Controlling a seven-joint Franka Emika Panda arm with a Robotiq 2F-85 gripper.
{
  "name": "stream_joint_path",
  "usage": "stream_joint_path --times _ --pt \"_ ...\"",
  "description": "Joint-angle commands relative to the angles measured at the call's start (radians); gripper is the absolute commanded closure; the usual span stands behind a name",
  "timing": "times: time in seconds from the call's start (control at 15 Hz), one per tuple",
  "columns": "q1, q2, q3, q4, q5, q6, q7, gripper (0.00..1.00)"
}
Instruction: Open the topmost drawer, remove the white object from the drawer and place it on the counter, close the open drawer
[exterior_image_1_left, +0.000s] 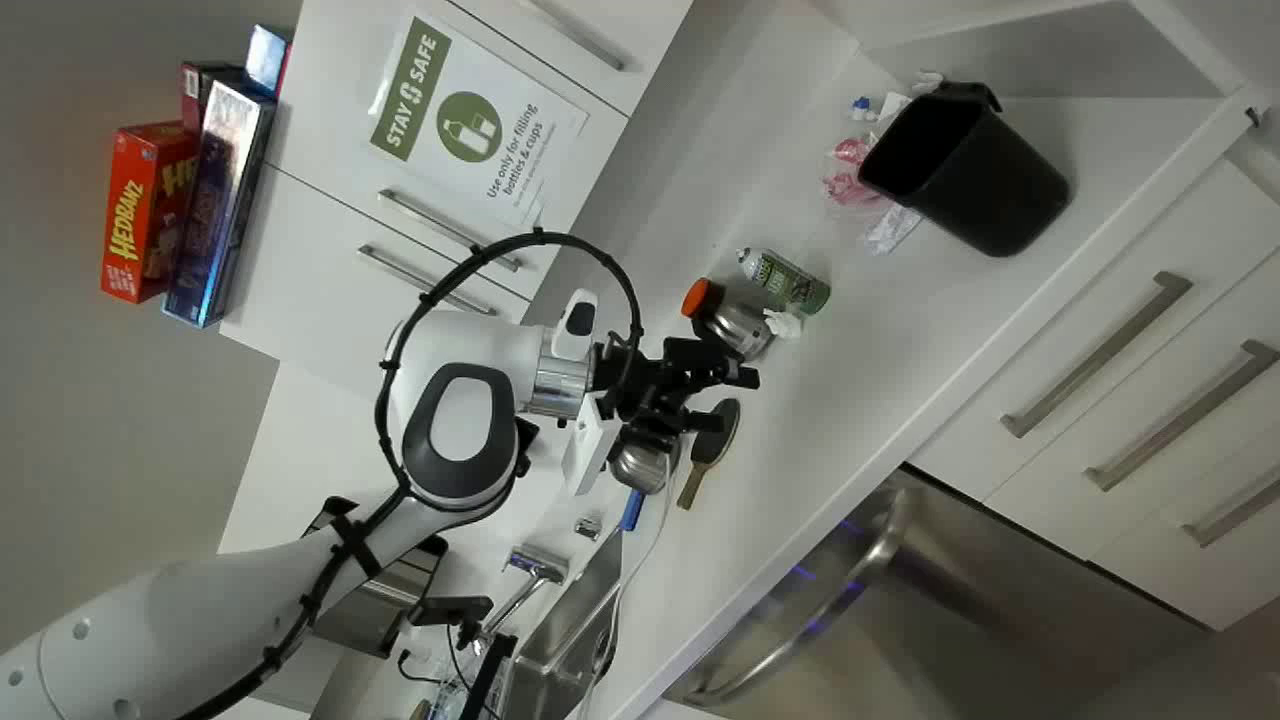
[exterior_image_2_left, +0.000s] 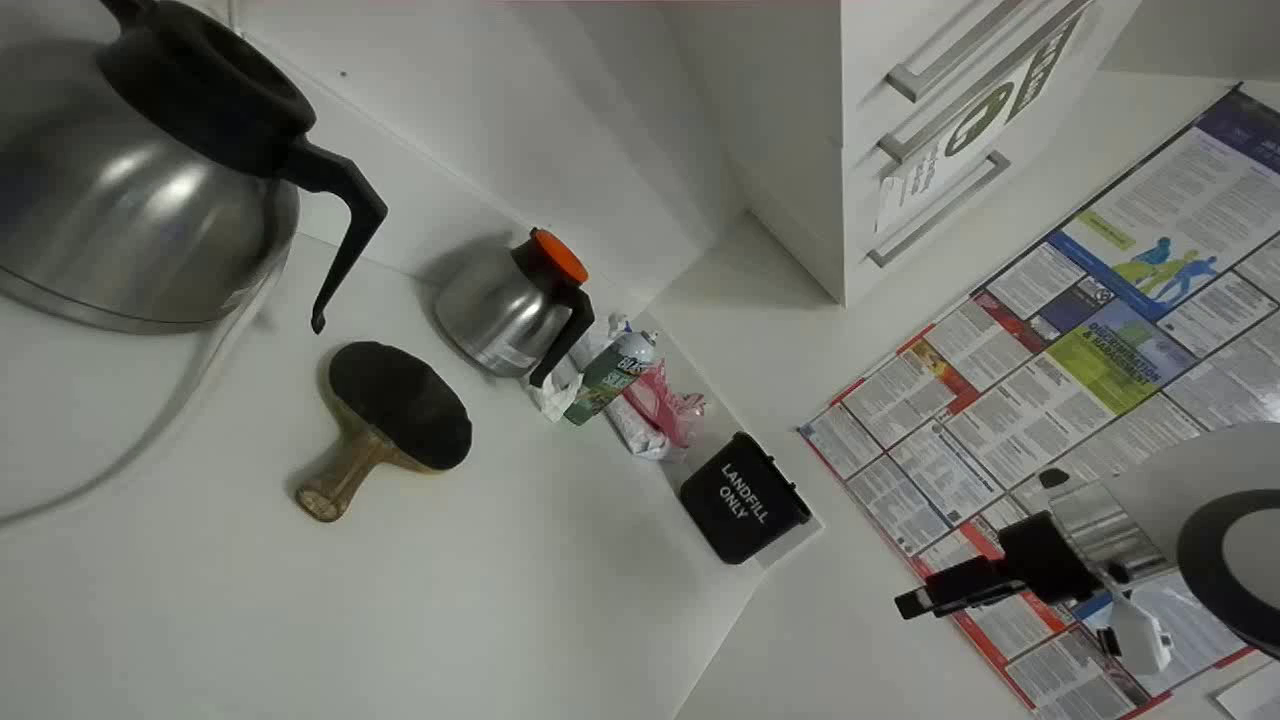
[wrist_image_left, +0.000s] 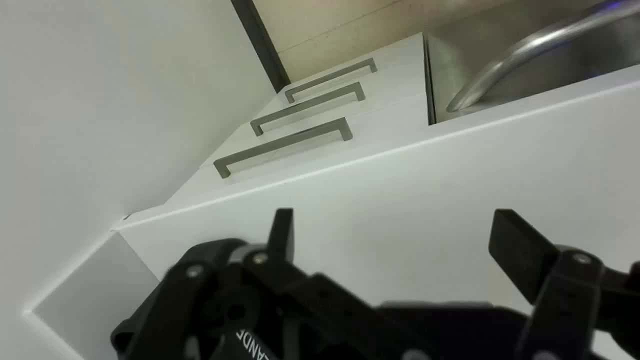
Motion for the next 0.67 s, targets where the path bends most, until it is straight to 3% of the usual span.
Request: stream_joint_path --times 0.0,0.6 --pt "-0.002 0.000 0.003 0.002 0.002 -0.003 -0.001 0.00" --pt "-0.005 0.012 -0.003 0.014 0.010 -0.004 0.002 0.00"
